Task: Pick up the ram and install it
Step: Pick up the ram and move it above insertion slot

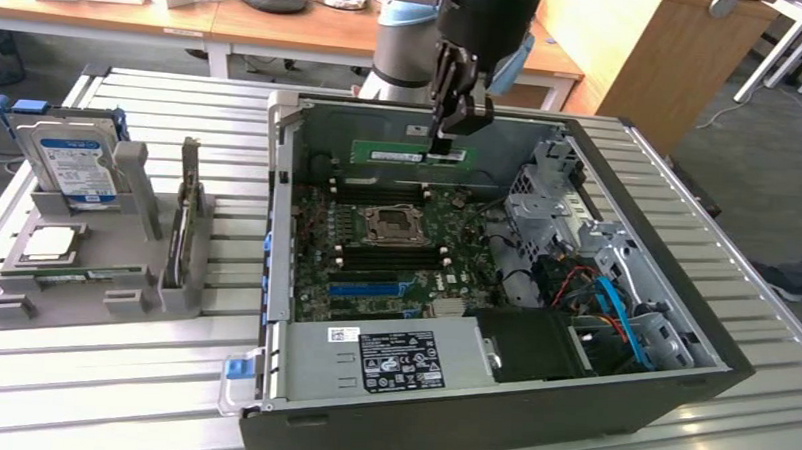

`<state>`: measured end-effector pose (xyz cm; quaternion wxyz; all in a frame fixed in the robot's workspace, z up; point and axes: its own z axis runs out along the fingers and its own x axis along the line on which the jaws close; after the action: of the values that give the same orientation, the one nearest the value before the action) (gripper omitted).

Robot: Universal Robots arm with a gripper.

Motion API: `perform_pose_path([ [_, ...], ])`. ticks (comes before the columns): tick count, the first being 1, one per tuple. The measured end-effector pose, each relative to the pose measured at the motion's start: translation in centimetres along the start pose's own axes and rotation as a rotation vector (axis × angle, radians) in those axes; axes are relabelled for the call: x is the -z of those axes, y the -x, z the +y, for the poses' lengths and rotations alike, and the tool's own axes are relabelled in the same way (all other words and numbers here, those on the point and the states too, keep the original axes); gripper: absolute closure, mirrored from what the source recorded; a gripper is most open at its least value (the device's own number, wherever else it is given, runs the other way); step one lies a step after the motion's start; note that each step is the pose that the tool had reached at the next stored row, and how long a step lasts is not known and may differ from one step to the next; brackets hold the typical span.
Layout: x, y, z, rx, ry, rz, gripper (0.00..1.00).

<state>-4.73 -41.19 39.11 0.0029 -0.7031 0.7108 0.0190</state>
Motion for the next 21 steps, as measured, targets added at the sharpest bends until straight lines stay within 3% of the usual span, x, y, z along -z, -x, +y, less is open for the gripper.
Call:
perform_pose_path([
  [9,0.01,0.01,-0.91,0.000,0.0001,0.0000,0.88],
  [21,-0.59,-0.01,-0.93,0.000,0.0000,-0.0001,0.88],
])
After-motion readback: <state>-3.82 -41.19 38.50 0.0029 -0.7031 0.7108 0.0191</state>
